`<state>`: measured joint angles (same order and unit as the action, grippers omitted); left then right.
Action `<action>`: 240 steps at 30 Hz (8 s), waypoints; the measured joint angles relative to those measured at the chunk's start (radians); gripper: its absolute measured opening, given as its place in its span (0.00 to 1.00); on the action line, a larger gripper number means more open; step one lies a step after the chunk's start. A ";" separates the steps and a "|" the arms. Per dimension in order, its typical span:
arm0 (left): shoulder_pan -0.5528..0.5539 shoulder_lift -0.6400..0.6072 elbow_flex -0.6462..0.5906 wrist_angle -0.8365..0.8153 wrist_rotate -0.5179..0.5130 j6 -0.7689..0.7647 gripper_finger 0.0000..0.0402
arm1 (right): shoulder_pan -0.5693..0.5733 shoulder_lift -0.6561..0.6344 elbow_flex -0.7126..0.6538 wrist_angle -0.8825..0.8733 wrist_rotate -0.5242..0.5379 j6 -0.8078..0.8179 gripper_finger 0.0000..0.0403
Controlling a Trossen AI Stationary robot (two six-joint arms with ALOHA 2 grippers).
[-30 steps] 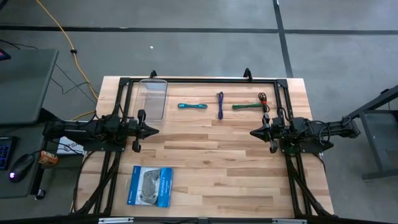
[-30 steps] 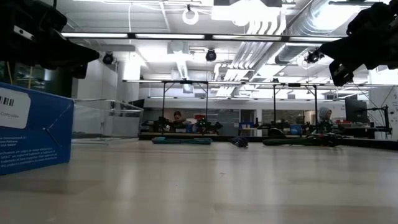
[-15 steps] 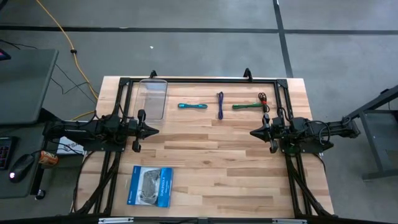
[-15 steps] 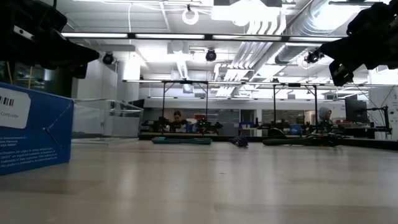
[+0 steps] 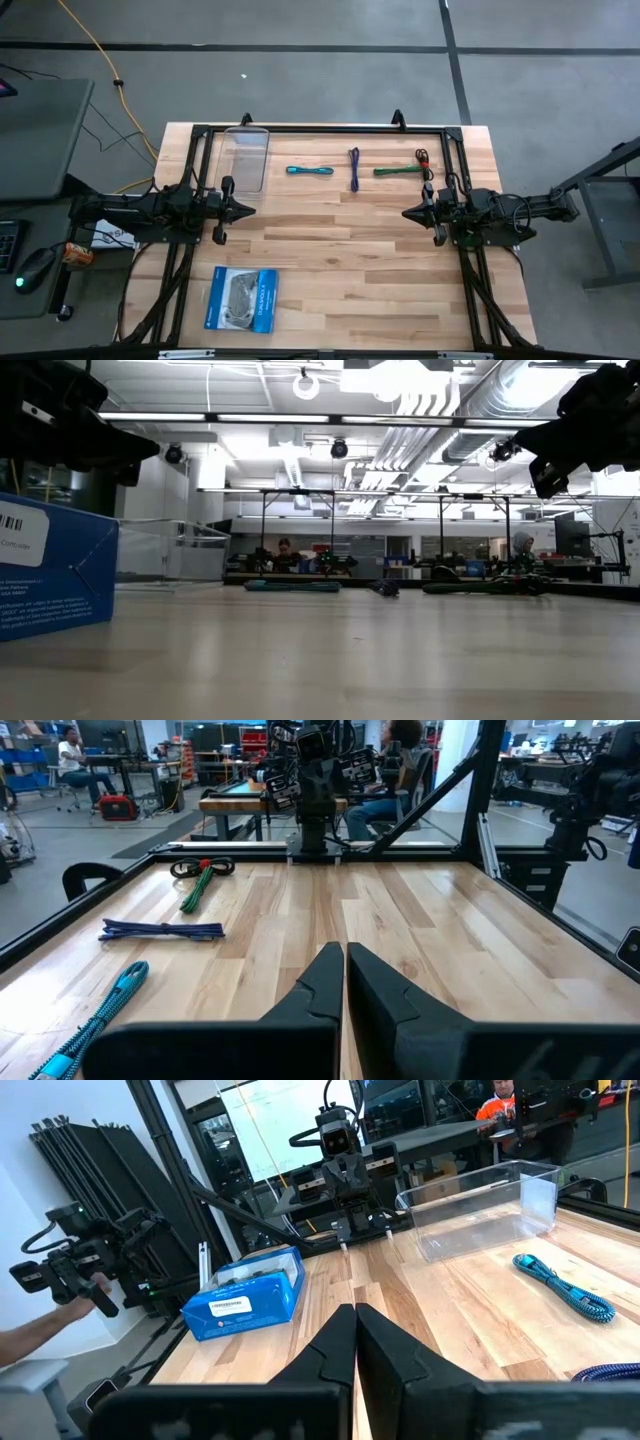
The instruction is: Pick and place USB-C Cables
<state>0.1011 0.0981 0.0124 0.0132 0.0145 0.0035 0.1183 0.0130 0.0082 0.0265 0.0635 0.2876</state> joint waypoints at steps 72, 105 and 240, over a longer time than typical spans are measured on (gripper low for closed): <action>0.003 0.000 0.000 0.014 -0.026 0.013 0.00 | 0.000 0.000 0.000 0.000 0.000 0.000 0.01; 0.002 0.000 0.000 0.010 -0.101 -0.082 0.34 | 0.000 0.000 0.000 0.000 0.000 0.000 0.01; 0.239 0.950 0.439 0.695 0.183 -0.184 0.47 | 0.000 0.000 0.000 0.006 0.038 0.004 0.19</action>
<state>0.3401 1.0481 0.4519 0.7082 0.1978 -0.1806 0.1181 0.0128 0.0082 0.0326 0.1016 0.2913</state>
